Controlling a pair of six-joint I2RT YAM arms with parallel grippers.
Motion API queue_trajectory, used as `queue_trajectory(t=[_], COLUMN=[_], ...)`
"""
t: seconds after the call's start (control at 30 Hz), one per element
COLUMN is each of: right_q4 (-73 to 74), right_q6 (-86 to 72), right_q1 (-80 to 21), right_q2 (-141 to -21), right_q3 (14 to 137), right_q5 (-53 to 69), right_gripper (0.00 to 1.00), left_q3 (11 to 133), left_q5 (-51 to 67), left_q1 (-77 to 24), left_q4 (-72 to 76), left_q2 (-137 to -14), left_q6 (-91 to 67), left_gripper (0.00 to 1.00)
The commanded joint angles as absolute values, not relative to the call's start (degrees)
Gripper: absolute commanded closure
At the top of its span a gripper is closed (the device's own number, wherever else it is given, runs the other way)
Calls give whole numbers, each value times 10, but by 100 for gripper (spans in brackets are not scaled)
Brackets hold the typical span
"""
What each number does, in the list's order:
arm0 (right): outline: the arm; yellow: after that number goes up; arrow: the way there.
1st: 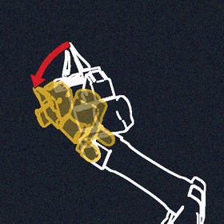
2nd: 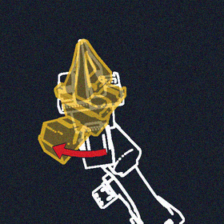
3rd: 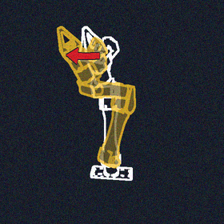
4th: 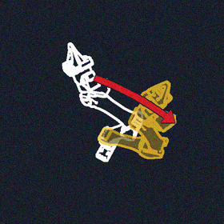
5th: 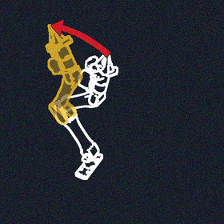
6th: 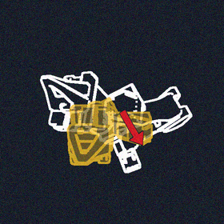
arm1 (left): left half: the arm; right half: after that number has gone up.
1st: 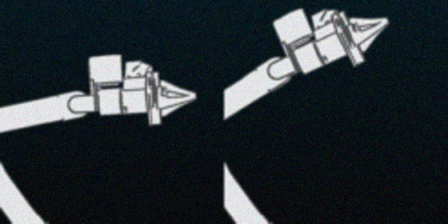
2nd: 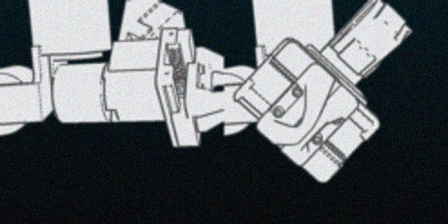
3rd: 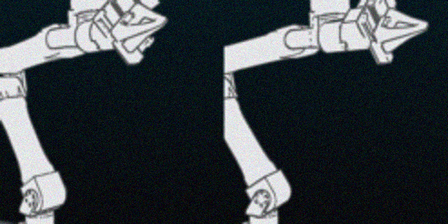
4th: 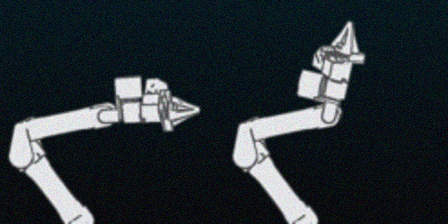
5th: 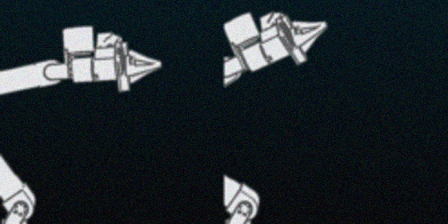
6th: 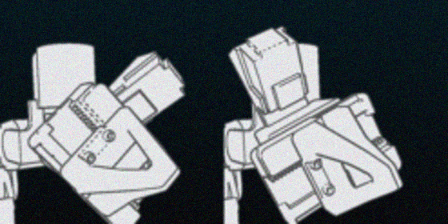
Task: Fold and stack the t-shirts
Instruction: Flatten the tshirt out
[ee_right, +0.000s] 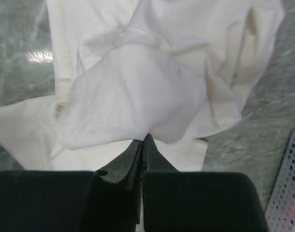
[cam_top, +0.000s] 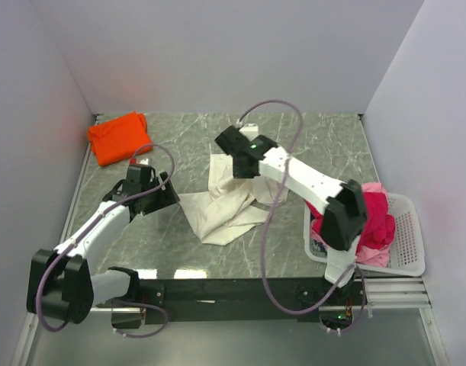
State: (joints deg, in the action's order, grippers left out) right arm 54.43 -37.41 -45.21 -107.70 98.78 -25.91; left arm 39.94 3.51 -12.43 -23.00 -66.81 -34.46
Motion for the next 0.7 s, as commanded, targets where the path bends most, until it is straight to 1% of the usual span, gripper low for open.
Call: queue_trajectory(t=[0.0,0.13,0.3,0.33,0.37,0.6,0.67], right_q4=[560,572,550,544,544,545,545], right_q6=[-406,-430,-452,-455,-457,-465,-464], right_q1=[-443,-432,-410,-410,-410,-405,-405], right_q2=[-1005,-955,-905,-903,-898,-896,-896], right_q3=[958,898,797,788,774,765,767], right_q5=[-279,-294,-279,-278,-278,-278,-275], right_gripper=[100,100,100,100,100,100,100], left_q3=[442,465,480,482,484,497,497], left_q5=[17,9,10,16,20,19,13], left_q1=[-122,-123,-122,-122,-123,-127,-128], left_q4=[-181,-171,-155,-151,-147,-148,-148], left_q2=[-693,-723,-766,-772,-777,-826,-832], left_q6=[-323,-311,-311,-312,-312,-302,-300], left_gripper=[22,27,34,37,43,55,56])
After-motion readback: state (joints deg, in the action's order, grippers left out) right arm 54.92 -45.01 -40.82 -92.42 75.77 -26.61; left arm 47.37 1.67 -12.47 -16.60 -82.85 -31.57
